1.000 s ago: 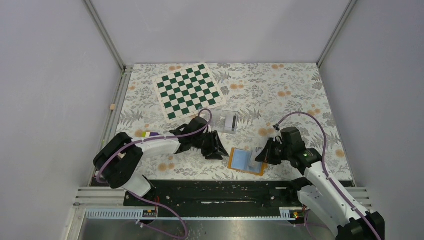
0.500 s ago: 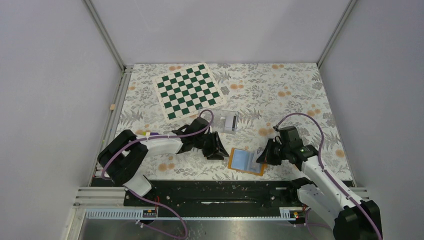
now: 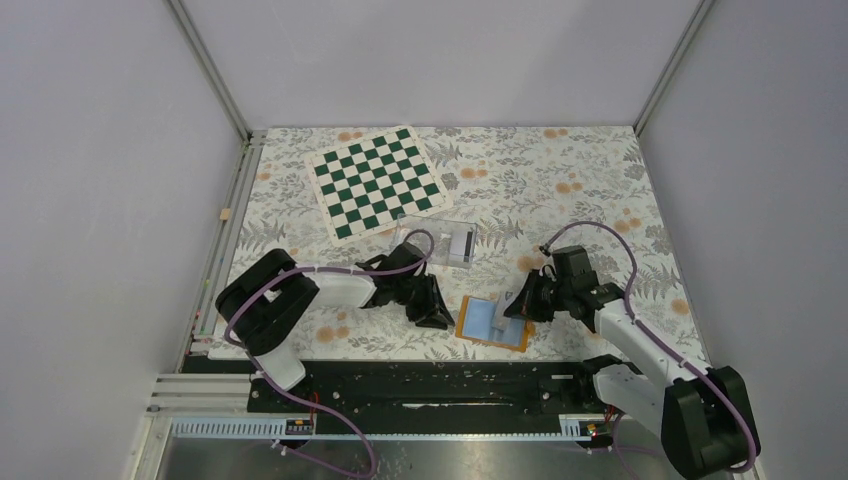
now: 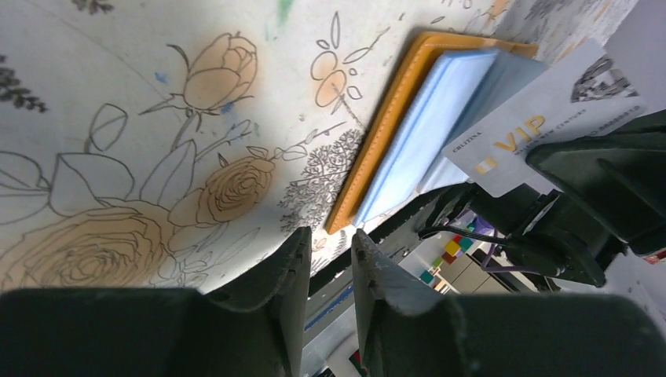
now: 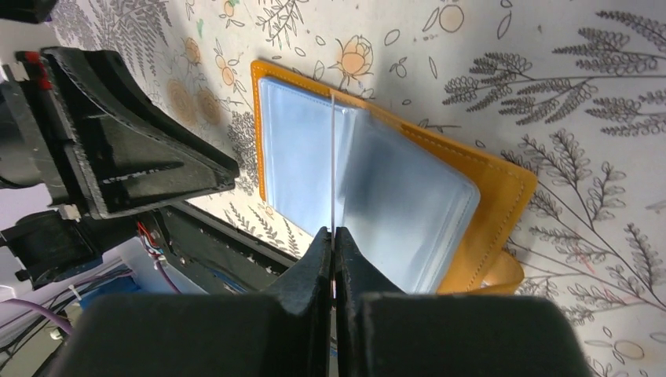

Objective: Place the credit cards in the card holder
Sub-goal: Insert the credit card into the card holder.

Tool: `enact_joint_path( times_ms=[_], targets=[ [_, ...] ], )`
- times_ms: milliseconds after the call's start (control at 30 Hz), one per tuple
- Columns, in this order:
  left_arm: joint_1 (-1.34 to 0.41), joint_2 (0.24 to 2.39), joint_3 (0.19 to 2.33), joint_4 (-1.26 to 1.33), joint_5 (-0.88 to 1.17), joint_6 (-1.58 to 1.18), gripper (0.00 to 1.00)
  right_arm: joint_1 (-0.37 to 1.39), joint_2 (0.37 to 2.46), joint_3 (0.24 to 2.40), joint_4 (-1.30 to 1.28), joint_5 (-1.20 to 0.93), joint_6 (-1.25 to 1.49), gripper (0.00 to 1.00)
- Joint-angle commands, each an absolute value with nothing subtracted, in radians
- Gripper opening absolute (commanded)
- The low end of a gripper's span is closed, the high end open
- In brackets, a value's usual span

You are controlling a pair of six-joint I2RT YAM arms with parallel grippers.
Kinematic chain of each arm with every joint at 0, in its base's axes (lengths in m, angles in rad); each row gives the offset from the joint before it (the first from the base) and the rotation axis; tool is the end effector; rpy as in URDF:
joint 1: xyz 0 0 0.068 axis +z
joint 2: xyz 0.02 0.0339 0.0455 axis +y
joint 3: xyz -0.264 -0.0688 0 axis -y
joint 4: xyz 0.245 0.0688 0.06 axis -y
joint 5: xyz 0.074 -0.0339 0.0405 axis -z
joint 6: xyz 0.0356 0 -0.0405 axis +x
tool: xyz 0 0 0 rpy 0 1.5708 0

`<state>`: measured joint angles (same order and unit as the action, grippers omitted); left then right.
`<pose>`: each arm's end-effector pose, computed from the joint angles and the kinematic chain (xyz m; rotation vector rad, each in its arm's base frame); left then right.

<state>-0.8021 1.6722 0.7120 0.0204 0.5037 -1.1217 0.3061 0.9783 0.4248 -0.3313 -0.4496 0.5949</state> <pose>0.1951 -0.2264 0.1249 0.2173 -2.8535 1.1832 0.1667 0.0689 0.1727 0.1616 2.5646 0.9255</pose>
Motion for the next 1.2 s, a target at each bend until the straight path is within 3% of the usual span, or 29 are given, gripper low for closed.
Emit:
enact_joint_path(
  times_ms=[0, 200, 700, 1000, 1167],
  targets=[
    [-0.814, 1.697, 0.753, 0.046, 0.484, -1.103, 0.24, 0.301, 1.021, 0.401, -0.210, -0.485, 0.636, 0.00],
    [-0.831, 1.737, 0.763, 0.044, 0.476, -1.104, 0.18, 0.299, 1.082, 0.376, -0.138, -0.521, 0.674, 0.00],
    [-0.842, 1.753, 0.787, 0.002, 0.455, -1.092, 0.14, 0.299, 1.180, 0.315, -0.078, -0.611, 0.699, 0.00],
    [-0.842, 1.743, 0.817, -0.095, 0.420, -1.046, 0.15, 0.299, 1.049, 0.450, -0.365, -0.414, 0.549, 0.00],
    [-0.840, 1.755, 0.825, -0.098, 0.424, -1.041, 0.16, 0.299, 1.029, 0.447, -0.390, -0.383, 0.551, 0.00]
  ],
)
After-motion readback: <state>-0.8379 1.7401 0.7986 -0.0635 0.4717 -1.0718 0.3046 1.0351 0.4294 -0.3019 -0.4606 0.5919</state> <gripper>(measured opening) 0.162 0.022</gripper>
